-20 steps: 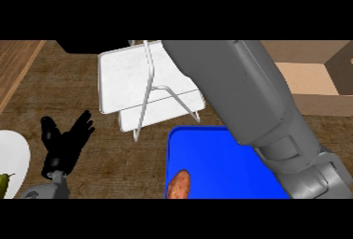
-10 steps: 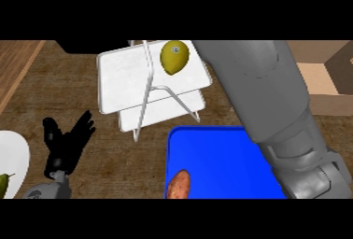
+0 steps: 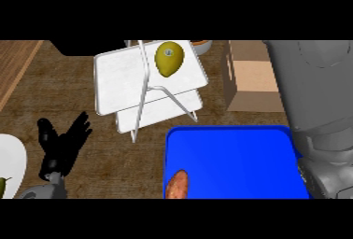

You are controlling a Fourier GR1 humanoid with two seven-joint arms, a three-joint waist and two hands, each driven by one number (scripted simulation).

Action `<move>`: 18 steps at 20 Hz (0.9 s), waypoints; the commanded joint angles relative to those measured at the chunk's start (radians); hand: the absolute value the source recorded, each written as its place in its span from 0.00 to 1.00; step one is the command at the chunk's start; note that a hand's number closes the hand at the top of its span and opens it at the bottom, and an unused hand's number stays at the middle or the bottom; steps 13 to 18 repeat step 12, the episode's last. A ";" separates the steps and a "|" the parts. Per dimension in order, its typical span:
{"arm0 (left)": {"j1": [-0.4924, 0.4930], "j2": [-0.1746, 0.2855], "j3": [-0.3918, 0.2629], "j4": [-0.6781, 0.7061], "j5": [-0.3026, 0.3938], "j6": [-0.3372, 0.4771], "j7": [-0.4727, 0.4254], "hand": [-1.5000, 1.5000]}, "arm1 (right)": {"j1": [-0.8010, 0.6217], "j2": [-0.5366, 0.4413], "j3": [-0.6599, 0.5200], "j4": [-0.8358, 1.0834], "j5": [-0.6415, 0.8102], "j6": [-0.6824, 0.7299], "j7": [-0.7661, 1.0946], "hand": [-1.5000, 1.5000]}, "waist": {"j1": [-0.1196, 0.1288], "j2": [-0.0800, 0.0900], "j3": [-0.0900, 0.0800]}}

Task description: Pick the lemon from the tray and place it in the tiered shelf

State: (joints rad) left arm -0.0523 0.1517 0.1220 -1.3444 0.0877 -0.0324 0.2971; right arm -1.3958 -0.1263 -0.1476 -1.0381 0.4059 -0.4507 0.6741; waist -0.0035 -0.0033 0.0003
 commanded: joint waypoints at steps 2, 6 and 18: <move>0.024 0.024 0.016 -0.018 0.024 -0.030 0.017 0.50 | 0.105 -0.098 -0.062 -0.127 -0.016 -0.007 0.066 0.00 | -0.008 -0.004 0.000; 0.002 0.002 -0.001 0.003 -0.006 -0.002 0.002 0.50 | 0.166 -0.177 -0.140 -0.179 -0.127 0.081 0.025 0.00 | -0.002 0.002 0.000; 0.029 -0.039 -0.031 -0.049 -0.032 0.040 0.015 0.50 | 0.299 -0.273 -0.194 -0.321 -0.267 0.247 0.049 0.00 | -0.002 0.000 0.000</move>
